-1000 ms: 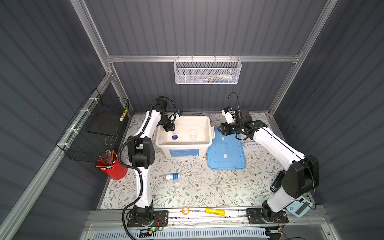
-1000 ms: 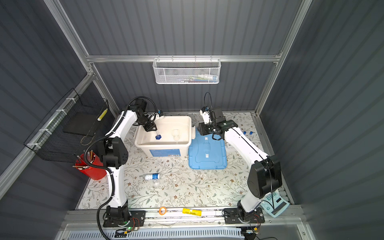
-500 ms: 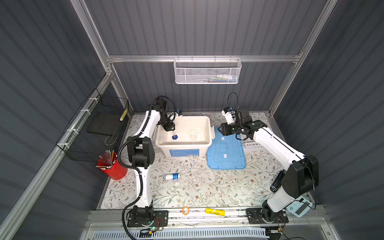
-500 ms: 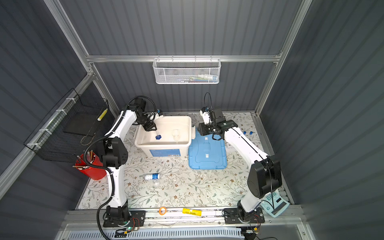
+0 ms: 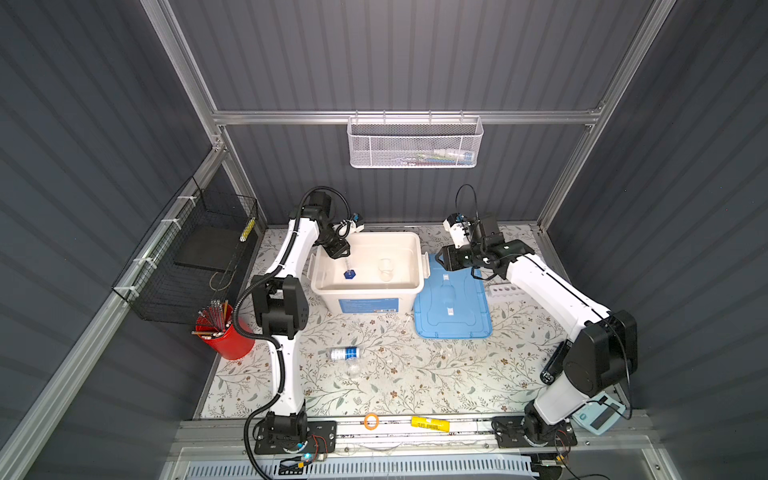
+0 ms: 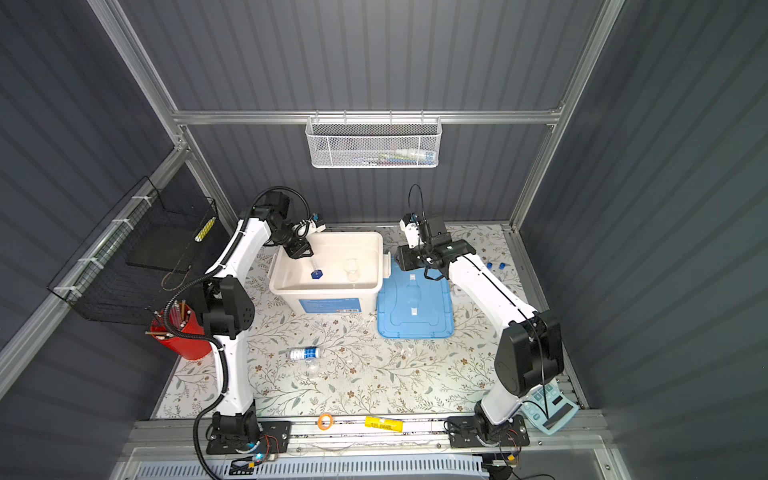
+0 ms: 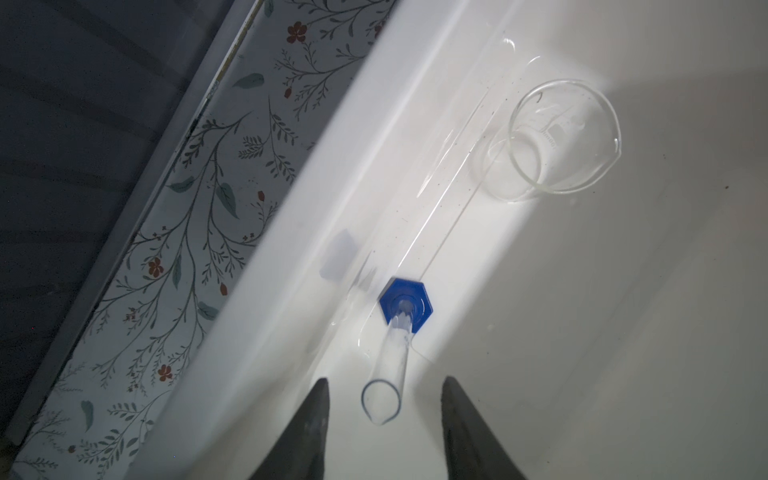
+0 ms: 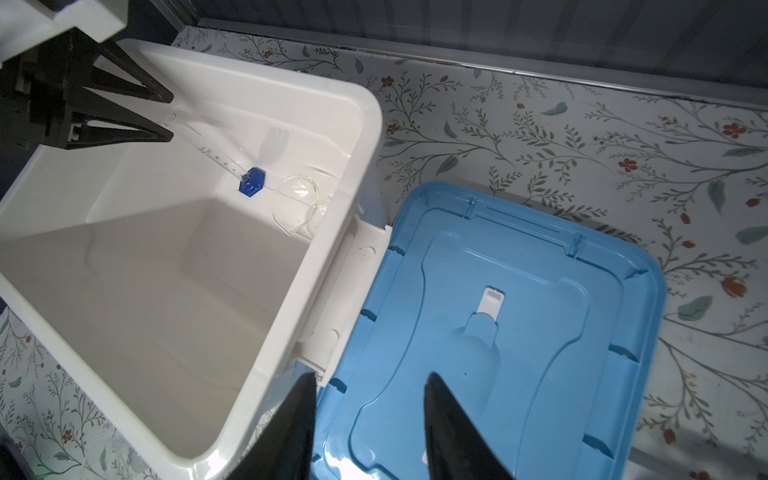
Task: Organize the chemistry lab equipment
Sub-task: 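Raise the left gripper out of the bin while the right swings toward the bandage roll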
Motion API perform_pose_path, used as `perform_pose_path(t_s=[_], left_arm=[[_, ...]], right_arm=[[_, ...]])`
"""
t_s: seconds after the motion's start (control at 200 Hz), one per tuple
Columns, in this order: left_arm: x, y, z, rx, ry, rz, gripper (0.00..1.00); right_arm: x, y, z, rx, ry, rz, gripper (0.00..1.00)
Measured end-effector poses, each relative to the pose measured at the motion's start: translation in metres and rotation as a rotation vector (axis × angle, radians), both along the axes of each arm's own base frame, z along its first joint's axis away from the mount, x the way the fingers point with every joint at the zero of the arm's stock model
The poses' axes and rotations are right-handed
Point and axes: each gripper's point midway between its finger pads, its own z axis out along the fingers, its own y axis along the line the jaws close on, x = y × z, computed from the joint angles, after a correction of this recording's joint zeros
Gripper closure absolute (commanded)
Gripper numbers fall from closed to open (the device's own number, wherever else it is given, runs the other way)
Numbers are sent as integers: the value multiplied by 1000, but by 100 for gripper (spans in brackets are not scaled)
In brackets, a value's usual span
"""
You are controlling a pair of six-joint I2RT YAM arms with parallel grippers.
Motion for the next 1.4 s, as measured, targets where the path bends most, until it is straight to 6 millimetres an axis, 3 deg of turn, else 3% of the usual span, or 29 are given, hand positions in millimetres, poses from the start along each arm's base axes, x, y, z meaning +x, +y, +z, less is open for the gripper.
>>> perform_pose_path(t_s=[0.505, 0.665, 0.811, 0.941, 1.071, 1.201, 1.401], left_arm=[[-20, -2, 101, -55, -219, -15, 52], [-43, -4, 129, -84, -291, -27, 51], [-79, -1, 153, -116, -374, -21, 50], [-114, 4, 170, -154, -444, 11, 49], [-148, 9, 181, -219, -511, 69, 47], [-178, 15, 180, -293, -545, 150, 46], [-203, 24, 172, -443, -555, 313, 49]], right_arm=[[0, 1, 6, 11, -7, -1, 56], [-4, -1, 19, 20, -31, -2, 55], [-14, -5, 38, 25, -66, -7, 55], [-30, -5, 55, 17, -96, -3, 55], [-50, 7, 62, -3, -106, 32, 55], [-79, 30, 56, -52, -84, 103, 56], [-147, 84, 35, -97, -6, 290, 54]])
